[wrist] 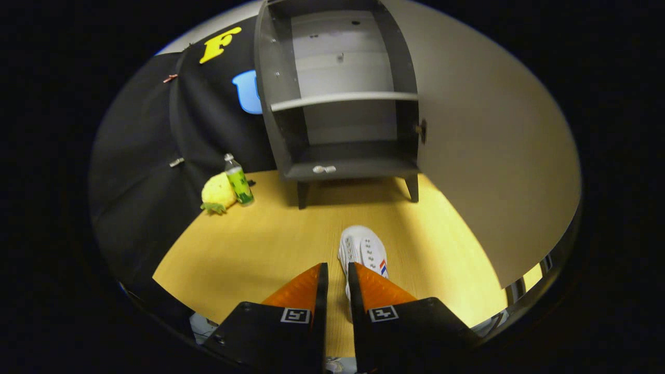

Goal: Open the shoe cabinet door, grab the shoes and put them into the shoe cabinet, then close the shoe cabinet door.

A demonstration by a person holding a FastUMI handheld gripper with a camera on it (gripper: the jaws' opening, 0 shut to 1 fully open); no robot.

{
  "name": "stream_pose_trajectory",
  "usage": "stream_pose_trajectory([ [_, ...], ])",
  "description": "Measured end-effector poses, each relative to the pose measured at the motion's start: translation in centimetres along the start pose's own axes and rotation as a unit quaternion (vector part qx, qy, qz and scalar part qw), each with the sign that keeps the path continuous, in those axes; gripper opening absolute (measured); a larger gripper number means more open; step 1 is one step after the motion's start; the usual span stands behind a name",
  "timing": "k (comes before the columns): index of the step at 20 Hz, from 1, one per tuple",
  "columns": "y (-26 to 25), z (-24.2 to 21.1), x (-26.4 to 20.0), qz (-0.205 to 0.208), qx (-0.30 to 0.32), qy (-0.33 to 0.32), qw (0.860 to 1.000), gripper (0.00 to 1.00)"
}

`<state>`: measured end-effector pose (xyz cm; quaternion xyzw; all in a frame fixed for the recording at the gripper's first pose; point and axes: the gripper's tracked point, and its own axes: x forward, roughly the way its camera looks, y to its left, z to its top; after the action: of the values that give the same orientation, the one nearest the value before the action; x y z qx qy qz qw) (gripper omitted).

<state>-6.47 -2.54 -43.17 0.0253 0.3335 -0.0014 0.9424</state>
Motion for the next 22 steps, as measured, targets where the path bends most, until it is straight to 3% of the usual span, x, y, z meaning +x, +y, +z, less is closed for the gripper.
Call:
stream_pose_trajectory([
  [7,-1.4,-5.9,5.3,-0.037,0.003,0.071,0.997,0.26],
  [19,-1.1,-4.6,10.3,-0.025,-0.007,0.037,0.999,0.26],
  [22,-1.4,-4.2,10.6,-0.022,-0.006,0.019,1.0,0.21],
])
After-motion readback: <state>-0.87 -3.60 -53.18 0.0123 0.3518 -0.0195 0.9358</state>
